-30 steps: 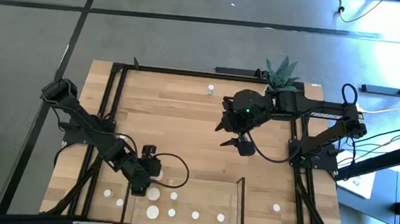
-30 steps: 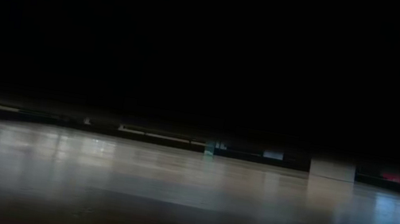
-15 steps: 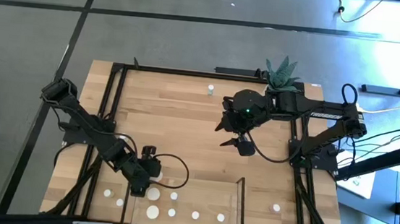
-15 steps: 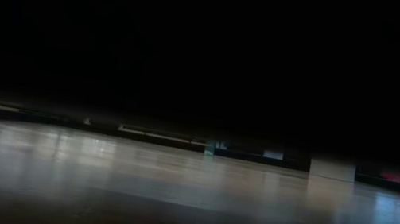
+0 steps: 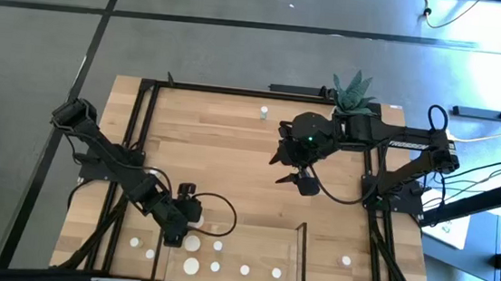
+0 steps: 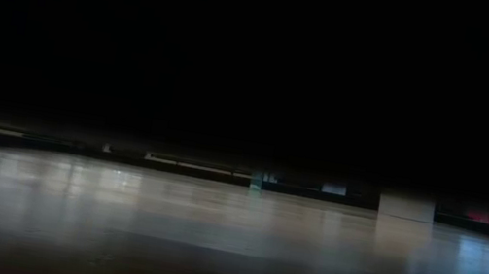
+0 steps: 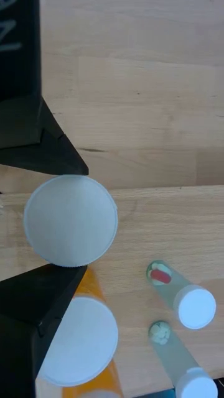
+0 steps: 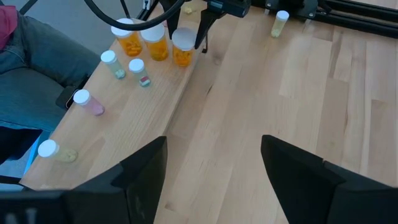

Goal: Pick and place medicine bottles onto shelf by color
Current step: Put the orange pill bottle on the shelf aligned with the other orange pill bottles

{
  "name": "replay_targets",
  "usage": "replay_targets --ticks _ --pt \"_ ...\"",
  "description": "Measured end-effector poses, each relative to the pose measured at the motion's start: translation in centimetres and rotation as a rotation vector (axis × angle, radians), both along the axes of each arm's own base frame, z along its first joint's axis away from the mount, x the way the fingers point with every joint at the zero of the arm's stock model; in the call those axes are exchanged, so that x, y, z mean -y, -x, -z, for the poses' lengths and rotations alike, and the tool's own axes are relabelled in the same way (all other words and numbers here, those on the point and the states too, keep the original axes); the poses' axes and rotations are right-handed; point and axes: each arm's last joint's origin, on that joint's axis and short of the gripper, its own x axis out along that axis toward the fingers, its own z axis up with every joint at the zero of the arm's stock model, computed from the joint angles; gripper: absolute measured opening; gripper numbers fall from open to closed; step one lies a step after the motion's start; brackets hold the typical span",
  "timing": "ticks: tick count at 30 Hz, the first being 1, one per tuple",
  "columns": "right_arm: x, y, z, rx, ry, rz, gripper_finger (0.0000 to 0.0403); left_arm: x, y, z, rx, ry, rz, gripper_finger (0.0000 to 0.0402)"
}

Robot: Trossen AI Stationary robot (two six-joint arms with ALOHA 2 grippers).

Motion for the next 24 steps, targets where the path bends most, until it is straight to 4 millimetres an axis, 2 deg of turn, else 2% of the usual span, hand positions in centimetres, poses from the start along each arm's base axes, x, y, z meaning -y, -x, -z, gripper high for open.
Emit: replay_targets --ticks 24 --pt "0.0 0.0 0.0 0.0 0.0 0.0 0.0262 -0.02 0.01 0.01 0.0 0.003 -0.018 0.0211"
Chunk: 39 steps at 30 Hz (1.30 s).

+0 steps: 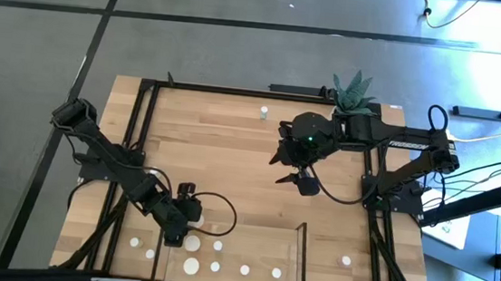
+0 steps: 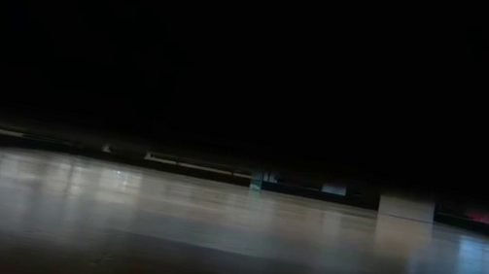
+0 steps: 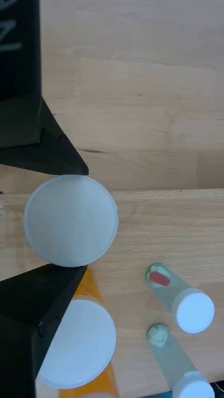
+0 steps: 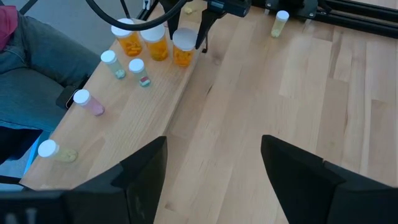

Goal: Pick and place medicine bottles onto shelf by color
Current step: Put the orange pill bottle on the shelf aligned with the other orange pill bottles

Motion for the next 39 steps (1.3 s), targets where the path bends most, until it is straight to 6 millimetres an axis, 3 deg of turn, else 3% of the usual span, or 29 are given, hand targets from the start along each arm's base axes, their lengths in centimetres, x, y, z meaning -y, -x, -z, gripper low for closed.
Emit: replay_targets --ticks 39 --pt "0.0 0.0 0.0 0.0 0.0 0.0 0.0262 0.56 0.34 -0.05 0.012 -0.023 0.061 0.0224"
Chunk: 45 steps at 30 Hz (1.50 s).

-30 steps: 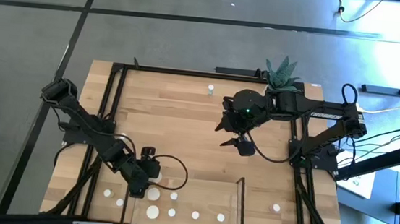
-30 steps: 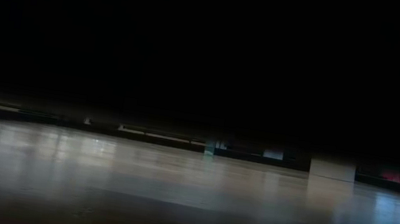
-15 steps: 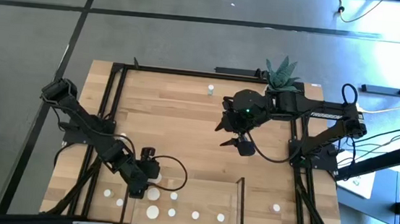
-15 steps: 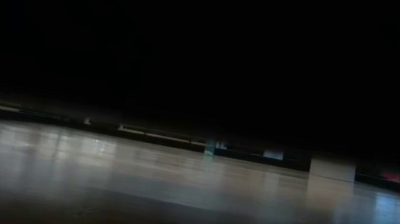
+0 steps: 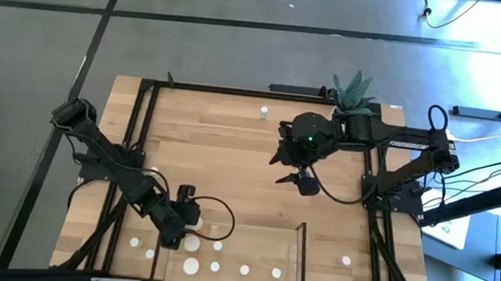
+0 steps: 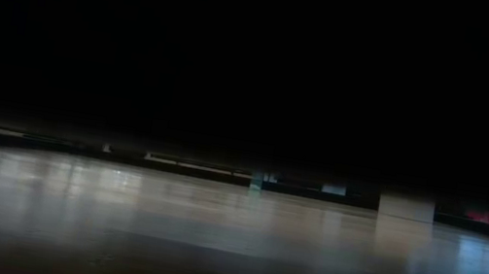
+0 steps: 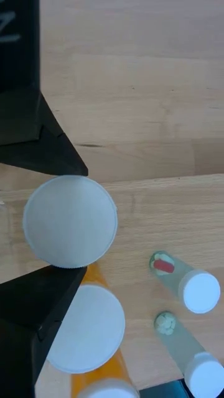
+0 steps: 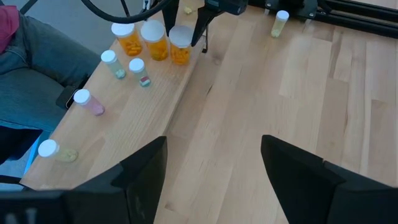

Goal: Pick and place medicine bottles onto shelf by color
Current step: Put the orange pill bottle on the shelf aligned with the other orange pill bottles, then put the top yellow pill bottle on the shelf aligned with the other yellow pill bottle

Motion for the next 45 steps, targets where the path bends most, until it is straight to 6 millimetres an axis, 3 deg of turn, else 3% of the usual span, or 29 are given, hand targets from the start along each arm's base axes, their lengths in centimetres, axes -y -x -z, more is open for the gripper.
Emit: replay_targets --ticks 33,45 --pt "0.0 0.0 0.0 0.0 0.0 0.0 0.0262 -0.01 -0.02 -0.01 0.008 -0.022 0.022 0.0224" --pt "0.01 0.0 0.0 0.0 0.0 0.0 0.0262 0.08 -0.08 -0.07 0.012 -0.004 0.022 0.0298"
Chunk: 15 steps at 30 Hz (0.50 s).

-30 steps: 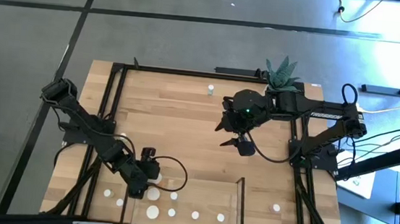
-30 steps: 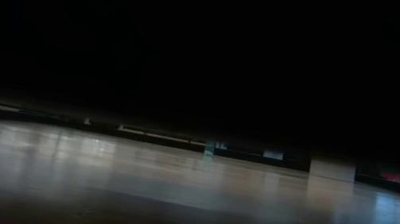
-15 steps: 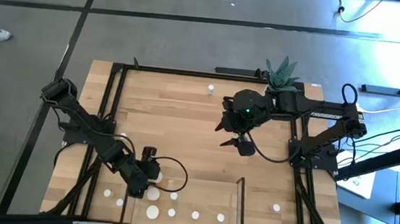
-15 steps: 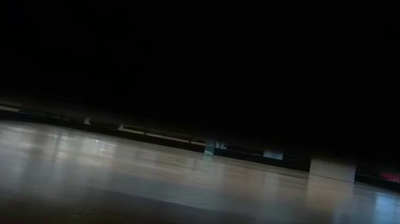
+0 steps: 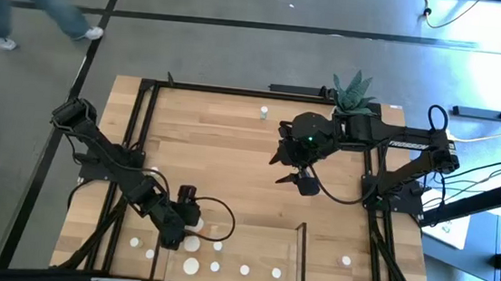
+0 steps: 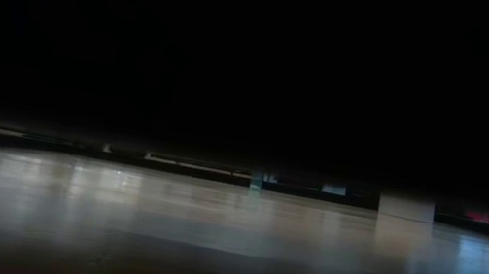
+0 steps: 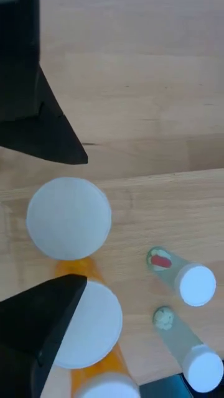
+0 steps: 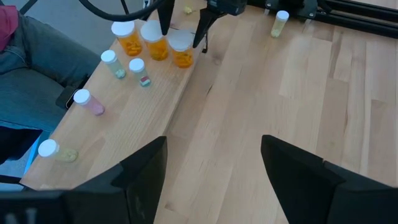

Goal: Pick and place medicine bottles onto shelf by color
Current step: Put the top yellow pill bottle on the shelf aligned with the other yellow pill bottle

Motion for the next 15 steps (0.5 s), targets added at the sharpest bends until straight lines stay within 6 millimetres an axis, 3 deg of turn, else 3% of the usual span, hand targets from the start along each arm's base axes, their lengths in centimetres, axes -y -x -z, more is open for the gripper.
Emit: replay_targets --ticks 9,15 --pt "0.0 0.0 0.0 0.0 0.0 0.0 0.0262 0.2 -0.1 -0.5 0.034 0.044 0.014 0.031" --pt "0.0 0.0 0.0 0.001 0.0 0.0 0.0262 -0.3 0.5 -1.9 0.082 0.062 0.022 0.0308"
